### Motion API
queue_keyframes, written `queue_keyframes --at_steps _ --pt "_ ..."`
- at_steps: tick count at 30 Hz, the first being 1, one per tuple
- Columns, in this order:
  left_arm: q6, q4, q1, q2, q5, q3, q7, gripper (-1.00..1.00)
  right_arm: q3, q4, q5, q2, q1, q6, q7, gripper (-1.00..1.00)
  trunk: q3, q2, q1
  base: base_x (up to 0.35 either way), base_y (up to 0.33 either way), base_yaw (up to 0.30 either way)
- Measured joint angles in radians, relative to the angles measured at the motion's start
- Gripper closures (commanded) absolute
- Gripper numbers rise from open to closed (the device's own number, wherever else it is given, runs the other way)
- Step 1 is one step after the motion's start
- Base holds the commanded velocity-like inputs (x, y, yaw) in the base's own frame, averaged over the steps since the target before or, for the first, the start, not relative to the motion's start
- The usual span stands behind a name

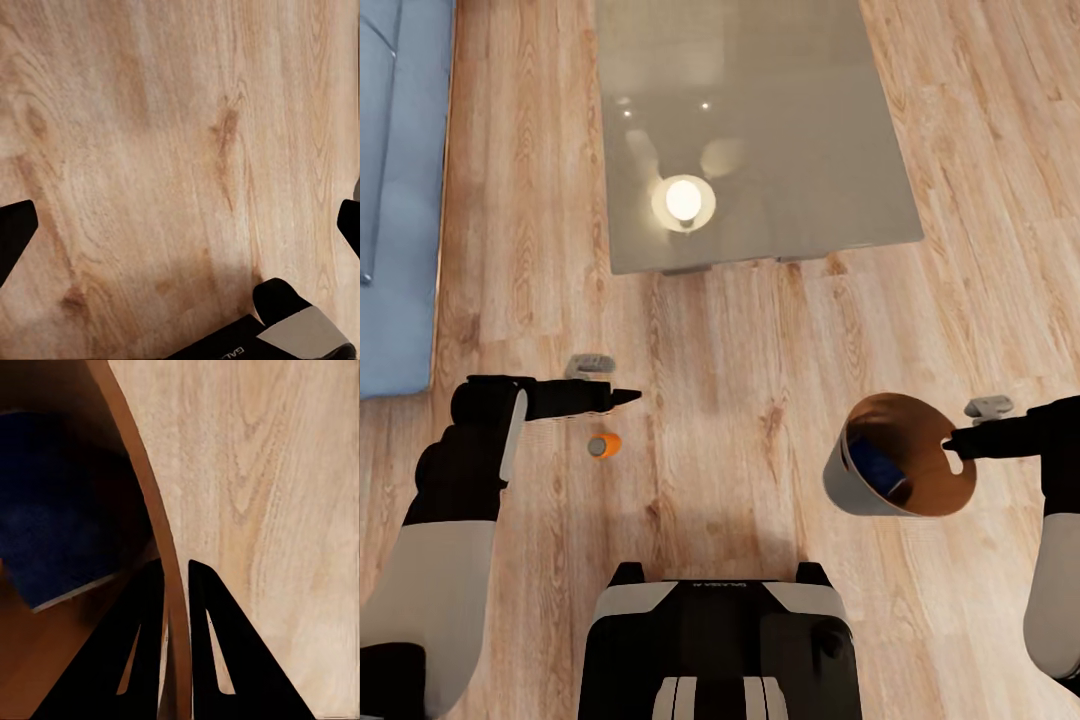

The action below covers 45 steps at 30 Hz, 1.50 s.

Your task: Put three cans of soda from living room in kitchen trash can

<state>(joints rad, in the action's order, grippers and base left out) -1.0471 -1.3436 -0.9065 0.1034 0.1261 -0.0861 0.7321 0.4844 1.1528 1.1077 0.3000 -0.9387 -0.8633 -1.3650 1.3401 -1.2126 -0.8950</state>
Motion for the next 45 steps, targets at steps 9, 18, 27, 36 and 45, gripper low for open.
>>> queue_keyframes --at_steps 9,18,27,36,45 --pt "0.000 0.004 -0.016 -0.002 0.001 0.009 -0.001 -1.00 -0.084 -0.003 0.013 0.167 -0.076 0.001 0.048 1.00 0.000 0.000 0.000 -0.014 0.003 0.000" --pt "0.000 0.053 -0.017 -0.001 0.001 0.006 -0.010 -1.00 -0.114 -0.002 0.015 0.255 -0.117 0.002 0.045 1.00 0.000 0.000 0.000 -0.247 0.141 0.000" --pt "0.000 0.057 -0.017 -0.004 0.000 0.008 -0.029 -1.00 -0.113 -0.002 0.009 0.260 -0.131 -0.003 0.040 1.00 -0.010 0.021 0.011 -0.061 0.039 0.000" --pt "0.000 0.061 -0.018 -0.008 0.001 0.009 -0.065 -1.00 -0.109 -0.001 0.006 0.260 -0.132 -0.004 0.028 1.00 -0.049 0.084 0.046 -0.003 0.002 0.000" --pt "0.000 0.116 -0.018 -0.009 0.001 0.010 -0.067 -1.00 -0.102 0.001 -0.002 0.261 -0.132 -0.004 0.025 1.00 -0.092 0.147 0.080 0.000 0.000 0.000"
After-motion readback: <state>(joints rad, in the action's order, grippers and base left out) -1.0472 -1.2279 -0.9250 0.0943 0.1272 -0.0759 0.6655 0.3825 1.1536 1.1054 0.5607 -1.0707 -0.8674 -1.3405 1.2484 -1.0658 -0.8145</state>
